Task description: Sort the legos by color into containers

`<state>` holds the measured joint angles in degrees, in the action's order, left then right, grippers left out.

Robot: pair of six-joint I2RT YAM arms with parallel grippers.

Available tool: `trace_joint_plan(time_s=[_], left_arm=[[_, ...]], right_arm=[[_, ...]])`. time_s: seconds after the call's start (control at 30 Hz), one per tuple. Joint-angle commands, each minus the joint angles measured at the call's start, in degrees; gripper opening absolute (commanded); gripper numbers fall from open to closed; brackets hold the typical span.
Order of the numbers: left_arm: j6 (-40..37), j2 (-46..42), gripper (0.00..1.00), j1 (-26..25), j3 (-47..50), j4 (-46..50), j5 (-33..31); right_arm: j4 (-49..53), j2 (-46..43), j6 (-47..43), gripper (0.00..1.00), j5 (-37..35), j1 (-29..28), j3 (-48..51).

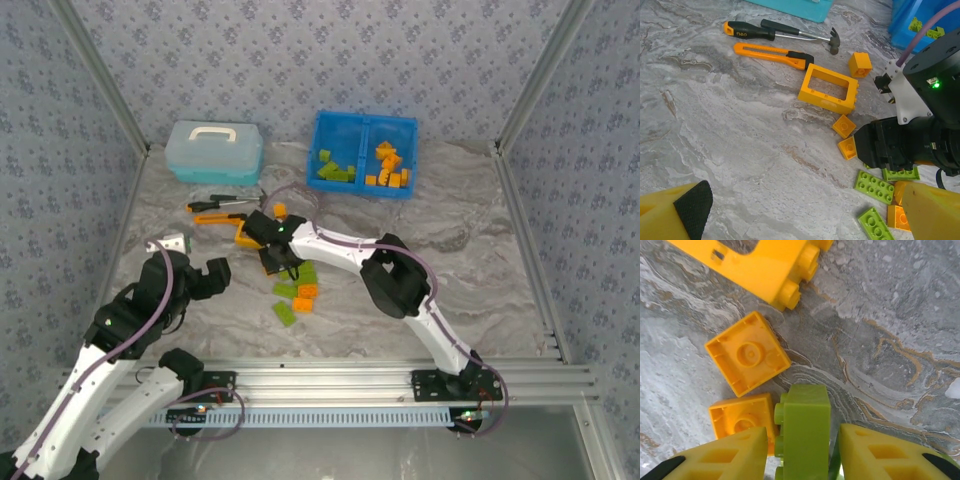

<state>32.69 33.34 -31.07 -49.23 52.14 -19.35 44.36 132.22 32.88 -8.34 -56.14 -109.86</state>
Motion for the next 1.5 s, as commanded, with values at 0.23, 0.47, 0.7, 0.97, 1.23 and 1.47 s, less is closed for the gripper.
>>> trace_joint_plan(time_s=[0.23,0.47,0.7,0.97,1.23,1.47], left_arm=[[0.8,-0.6,0.99,0.5,0.7,0.3,-1.1],[0.6,-0.7,0.99,0.5,0.7,0.4,-1.2],[0.8,-0.9,0.99,0.5,1.0,-0.5,-0.3],[1.8,-1.0,0.99,0.4,0.7,1.0,0.9],[2.3,-1.3,0.99,0.5,0.7,2.6,0.9],[2.6,-0.7,0.99,0.5,1.1,2.0,0.8]], right_arm=[[4.3,1.0,-0.5,0.27,-1.9,0.1,-1.0],[0.9,-12.3,-1.3,0.27,-2.8,1.9,2.0],[-9.6,-17.8,-4.2,0.27,-4.8,11.8,0.5],[-4.9,2.6,-8.5,0.27,-5.8,22.2,-29.2],[-14.1,16.3,-8.7,0.28,-3.5,27.8,-41.0],[-17.0,21.3,-13.1,0.38,-5.7,28.6,-46.9]])
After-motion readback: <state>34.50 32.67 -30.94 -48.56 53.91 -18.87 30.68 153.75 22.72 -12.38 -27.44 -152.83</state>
